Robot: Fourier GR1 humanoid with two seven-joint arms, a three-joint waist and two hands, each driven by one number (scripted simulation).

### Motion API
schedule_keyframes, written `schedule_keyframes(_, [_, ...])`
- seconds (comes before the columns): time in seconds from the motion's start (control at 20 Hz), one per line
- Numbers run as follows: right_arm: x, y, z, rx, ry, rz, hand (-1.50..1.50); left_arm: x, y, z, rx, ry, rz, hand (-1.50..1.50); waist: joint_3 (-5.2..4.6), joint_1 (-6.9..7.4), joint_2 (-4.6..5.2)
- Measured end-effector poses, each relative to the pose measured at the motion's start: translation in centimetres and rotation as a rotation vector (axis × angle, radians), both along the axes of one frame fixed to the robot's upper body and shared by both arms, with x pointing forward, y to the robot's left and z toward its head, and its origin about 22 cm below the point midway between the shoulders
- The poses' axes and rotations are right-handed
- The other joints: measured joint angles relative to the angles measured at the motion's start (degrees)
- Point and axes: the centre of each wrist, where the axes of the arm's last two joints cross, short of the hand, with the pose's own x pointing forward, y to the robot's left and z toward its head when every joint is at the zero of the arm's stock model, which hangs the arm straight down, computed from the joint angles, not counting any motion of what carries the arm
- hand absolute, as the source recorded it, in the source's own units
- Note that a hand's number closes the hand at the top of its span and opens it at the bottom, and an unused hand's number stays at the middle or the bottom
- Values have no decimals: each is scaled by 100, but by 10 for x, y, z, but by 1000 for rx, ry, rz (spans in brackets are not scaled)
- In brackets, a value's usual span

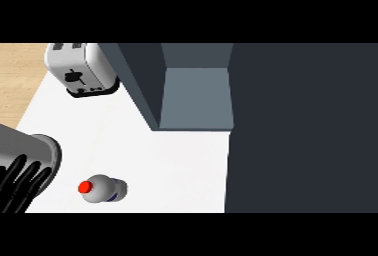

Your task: Pick up the bottled water, place it into the cabinet and close the cabinet

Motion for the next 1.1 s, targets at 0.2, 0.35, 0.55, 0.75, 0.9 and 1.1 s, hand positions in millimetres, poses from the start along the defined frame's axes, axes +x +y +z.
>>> schedule_keyframes(0.2, [-10, 1, -7, 4, 24, 14, -150, -12, 4, -9, -1, 39, 9, -150, 1, -9, 6])
schedule_keyframes(0.35, [-20, -2, -12, -3, 35, 17, -150, -20, 9, -11, 9, 57, 27, -150, 1, -25, 4])
schedule_keyframes(0.55, [-27, 0, -16, 6, 49, 20, -150, -24, 13, -15, 22, 54, 39, -150, 1, -33, 8])
schedule_keyframes(0.75, [-33, 1, -18, 10, 59, 16, -150, -24, 17, -29, 22, 41, 82, -150, -1, -42, 9])
schedule_keyframes(0.9, [-39, 1, -21, 12, 65, 11, -150, -19, 17, -40, 35, 40, 117, -150, -2, -65, 11])
schedule_keyframes(1.1, [-43, -1, -22, 0, 65, 10, -150, -6, 22, -57, 53, 56, 157, -150, -2, -87, 17])
